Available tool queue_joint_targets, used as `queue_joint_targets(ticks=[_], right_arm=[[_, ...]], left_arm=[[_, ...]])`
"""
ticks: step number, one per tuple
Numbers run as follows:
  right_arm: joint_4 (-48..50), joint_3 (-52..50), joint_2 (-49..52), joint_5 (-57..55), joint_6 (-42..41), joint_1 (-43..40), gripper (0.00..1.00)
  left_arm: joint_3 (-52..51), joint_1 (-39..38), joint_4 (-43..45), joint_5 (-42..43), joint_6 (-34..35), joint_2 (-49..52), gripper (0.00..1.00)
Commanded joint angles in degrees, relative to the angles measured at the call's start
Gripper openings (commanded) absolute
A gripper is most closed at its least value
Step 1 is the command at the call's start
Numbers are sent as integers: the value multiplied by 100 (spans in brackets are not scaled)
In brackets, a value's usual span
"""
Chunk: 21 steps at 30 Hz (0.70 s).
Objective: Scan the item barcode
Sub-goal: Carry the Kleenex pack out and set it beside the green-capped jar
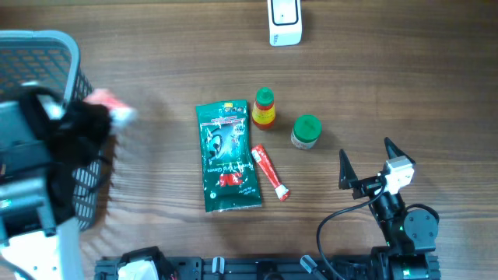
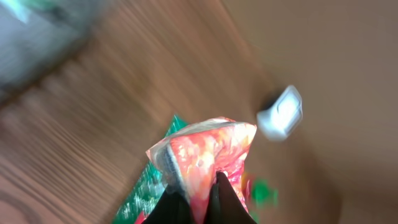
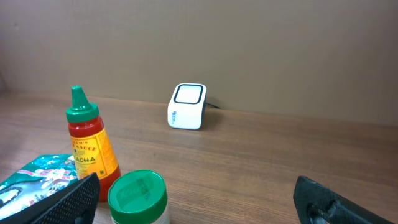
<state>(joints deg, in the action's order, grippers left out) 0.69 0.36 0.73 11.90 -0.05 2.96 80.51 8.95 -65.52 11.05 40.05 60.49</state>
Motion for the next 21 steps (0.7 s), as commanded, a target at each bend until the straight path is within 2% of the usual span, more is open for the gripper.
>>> queue_joint_targets(ticks=[1, 4, 6, 9, 11, 16, 17, 21], right_arm=[[17, -7, -46, -31, 50, 26, 100], [17, -7, -46, -31, 50, 26, 100], [17, -7, -46, -31, 50, 26, 100], [17, -7, -46, -33, 50, 26, 100], [17, -7, -46, -33, 48, 26, 100], [17, -7, -46, -33, 48, 26, 99], [17, -7, -46, -31, 50, 26, 100], [17, -7, -46, -31, 50, 26, 100]], left_arm=[[-699, -1545, 433, 35, 0, 83, 4], [-1497, -2736, 1351, -291, 1207, 243, 4], [-2079, -3456, 2087, -675, 2317, 420, 4], [-2638, -4284, 3058, -1062, 3672, 839, 4], [-2841, -4787, 3700, -1392, 4343, 1307, 4], [-2857, -5517, 4861, -1971, 5353, 2715, 4], [-2855, -5611, 5219, -1947, 5366, 3147, 4], [-2855, -5794, 5396, -1873, 5366, 3834, 4]])
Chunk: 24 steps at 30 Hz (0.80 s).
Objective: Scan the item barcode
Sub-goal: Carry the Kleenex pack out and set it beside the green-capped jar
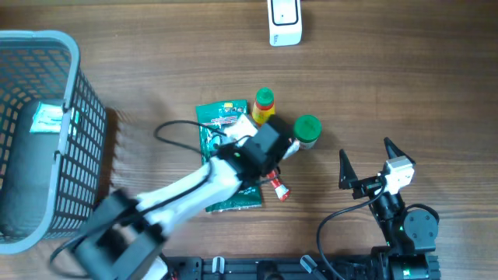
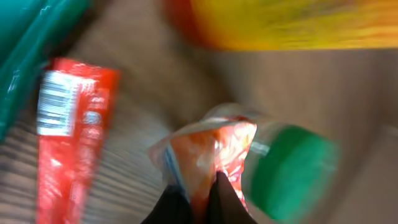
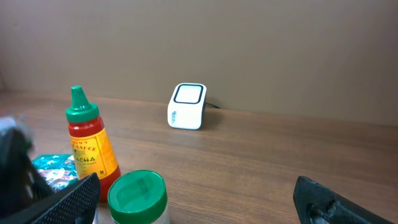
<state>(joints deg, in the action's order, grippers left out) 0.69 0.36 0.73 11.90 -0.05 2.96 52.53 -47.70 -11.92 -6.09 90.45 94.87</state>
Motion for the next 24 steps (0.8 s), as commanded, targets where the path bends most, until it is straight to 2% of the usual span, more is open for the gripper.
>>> queue_joint_targets(ticks=[1, 2, 4, 5, 6, 10, 13, 15, 17, 19, 22, 24], right_arm=[[17, -7, -46, -33, 50, 26, 100], [17, -7, -46, -33, 48, 26, 100], [17, -7, -46, -33, 50, 26, 100], [17, -7, -46, -31, 50, 26, 100], [17, -7, -46, -33, 48, 26, 100], [17, -7, -46, -31, 50, 26, 99], [17, -7, -46, -33, 48, 26, 100], [17, -7, -46, -33, 50, 26, 100], [17, -7, -46, -31, 50, 26, 100], [17, -7, -46, -31, 50, 26, 99], [17, -7, -46, -33, 50, 26, 100], [17, -7, -46, -31, 50, 26, 100]], left_arm=[[-57, -164, 48, -26, 328, 457, 9], [-57, -168, 63, 201, 323, 457, 36], [-55, -149, 83, 487, 275, 372, 52], [-50, -125, 85, 520, 111, 264, 73], [-42, -103, 85, 516, -153, 125, 100], [-33, -87, 74, 492, -1014, -769, 100], [-33, -94, -190, 125, -1685, -1674, 100], [-33, -94, -608, -334, -2216, -2382, 100], [-33, -87, -1091, -1145, -2889, -3171, 100], [-31, -46, -1235, -2015, -3753, -3814, 100], [114, 225, -1276, -2704, -4782, -4446, 100], [422, 732, -1325, -3145, -5497, -4839, 100]])
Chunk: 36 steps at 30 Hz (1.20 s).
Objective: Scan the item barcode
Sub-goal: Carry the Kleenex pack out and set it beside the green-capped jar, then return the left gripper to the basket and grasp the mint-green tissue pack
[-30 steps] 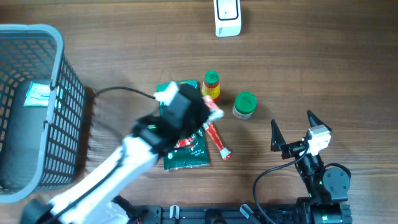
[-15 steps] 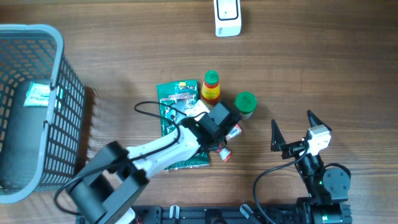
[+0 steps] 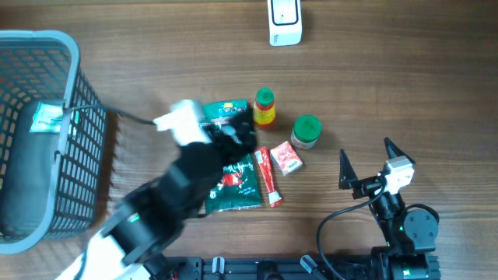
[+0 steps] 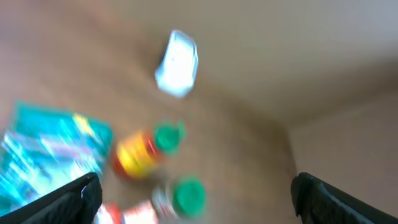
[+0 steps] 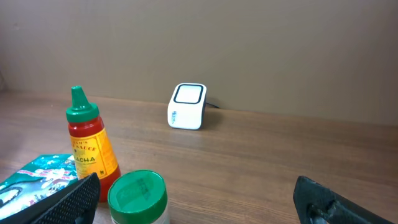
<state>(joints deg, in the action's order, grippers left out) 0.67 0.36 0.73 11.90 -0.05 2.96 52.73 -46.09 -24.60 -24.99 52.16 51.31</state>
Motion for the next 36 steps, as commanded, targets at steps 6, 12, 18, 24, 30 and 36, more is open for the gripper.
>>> queue_joint_targets(ticks=[6, 12, 18, 24, 30, 36], right_arm=[[20, -7, -46, -33, 50, 26, 100], [20, -7, -46, -33, 50, 26, 100], [20, -7, -46, -31, 50, 26, 100], [20, -7, -46, -33, 50, 26, 99], [20, -7, -46, -33, 48, 26, 100], [20, -7, -46, -31, 48, 26, 100]], left_arm=[[1705, 3250, -610, -1244, -2476, -490, 100], [2157, 6098, -1259, 481, -2192, 308, 100], [2282, 8264, -1231, 3182, -1849, 1779, 100], [2275, 8620, -1257, 3331, -1849, 3523, 100], [2260, 8612, -997, 3329, -1482, 5088, 91], [2260, 8607, -562, 3331, -1375, 6002, 91]])
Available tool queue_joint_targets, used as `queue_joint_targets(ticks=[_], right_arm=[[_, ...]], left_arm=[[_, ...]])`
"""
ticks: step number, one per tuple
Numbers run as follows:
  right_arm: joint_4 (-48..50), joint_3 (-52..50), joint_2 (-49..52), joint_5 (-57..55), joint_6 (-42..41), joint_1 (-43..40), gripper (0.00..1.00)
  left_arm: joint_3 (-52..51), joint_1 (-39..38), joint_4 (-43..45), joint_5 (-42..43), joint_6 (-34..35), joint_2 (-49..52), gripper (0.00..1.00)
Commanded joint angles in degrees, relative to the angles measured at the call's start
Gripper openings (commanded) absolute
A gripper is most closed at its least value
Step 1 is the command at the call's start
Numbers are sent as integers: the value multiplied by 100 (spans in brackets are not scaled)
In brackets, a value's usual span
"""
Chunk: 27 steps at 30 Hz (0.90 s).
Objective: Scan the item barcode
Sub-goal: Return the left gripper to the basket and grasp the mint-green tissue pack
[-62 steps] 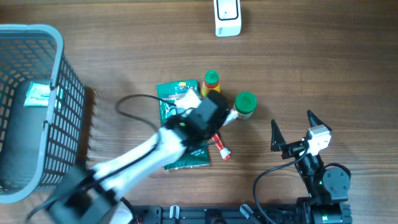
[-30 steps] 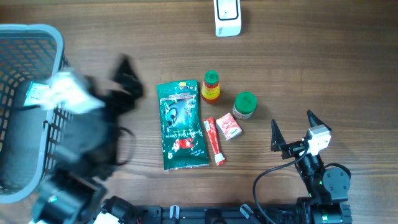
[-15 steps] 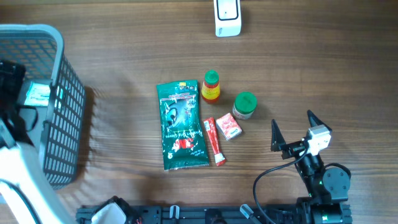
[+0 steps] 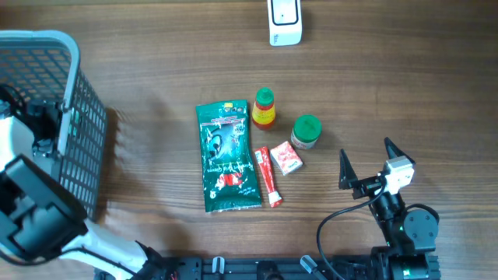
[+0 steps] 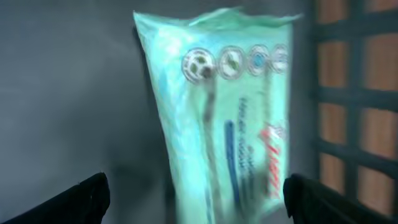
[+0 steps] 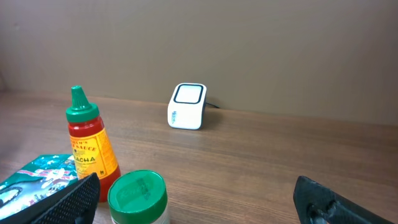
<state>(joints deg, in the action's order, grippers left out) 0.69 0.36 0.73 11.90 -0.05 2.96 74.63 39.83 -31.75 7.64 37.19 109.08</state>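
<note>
My left gripper [image 5: 199, 199] stands open inside the grey basket [image 4: 48, 36], just over a pale green packet [image 5: 217, 118] lying on the basket floor; nothing is between its fingers. On the table lie a small red packet [image 4: 287, 159], a red tube [image 4: 266, 177] and a large green packet [image 4: 227, 155]. A sriracha bottle [image 4: 264, 107] and a green-lidded jar [image 4: 306, 131] stand beside them. The white scanner [image 4: 284, 20] sits at the far edge, also the scanner [image 6: 187, 106] in the right wrist view. My right gripper [image 4: 366, 167] rests open at the front right.
The basket's mesh wall [image 5: 354, 93] rises to the right of the left gripper. In the right wrist view the jar [image 6: 138, 198] and bottle [image 6: 90, 143] stand just ahead of the open right gripper [image 6: 199, 205], with a brown wall behind the scanner.
My left gripper, which was open above the green packet and bottle, is now down in the basket over the pale green packet, still open. The table items and right arm are unchanged.
First my left gripper was shut on the small red packet beside the basket. Then it held the packet low by the green-lidded jar. Afterwards it was open with the red packet lying by the jar. Now it is open in the basket.
</note>
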Motion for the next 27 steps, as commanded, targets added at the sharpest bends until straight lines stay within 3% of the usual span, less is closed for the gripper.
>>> queue_joint_targets(ticks=[1, 5, 8, 11, 17, 24, 27], right_arm=[[17, -7, -46, -31, 50, 26, 100], [17, -7, -46, -31, 48, 26, 100], [17, -7, -46, -33, 48, 26, 100], [17, -7, -46, -33, 48, 26, 100], [17, -7, -46, -33, 50, 26, 100], [17, -7, -46, -33, 50, 26, 100], [17, -7, -46, -33, 50, 26, 100]], left_arm=[[70, 13, 247, 68, 120, 313, 91], [59, 7, 380, 68, 120, 560, 85], [48, -55, 391, 68, 118, 721, 70], [48, -175, 278, 68, 55, 841, 5], [280, 87, -352, 87, 61, -153, 4], [608, 533, -1311, 87, 107, -2931, 4], [605, 494, -1875, 92, 699, -4148, 4]])
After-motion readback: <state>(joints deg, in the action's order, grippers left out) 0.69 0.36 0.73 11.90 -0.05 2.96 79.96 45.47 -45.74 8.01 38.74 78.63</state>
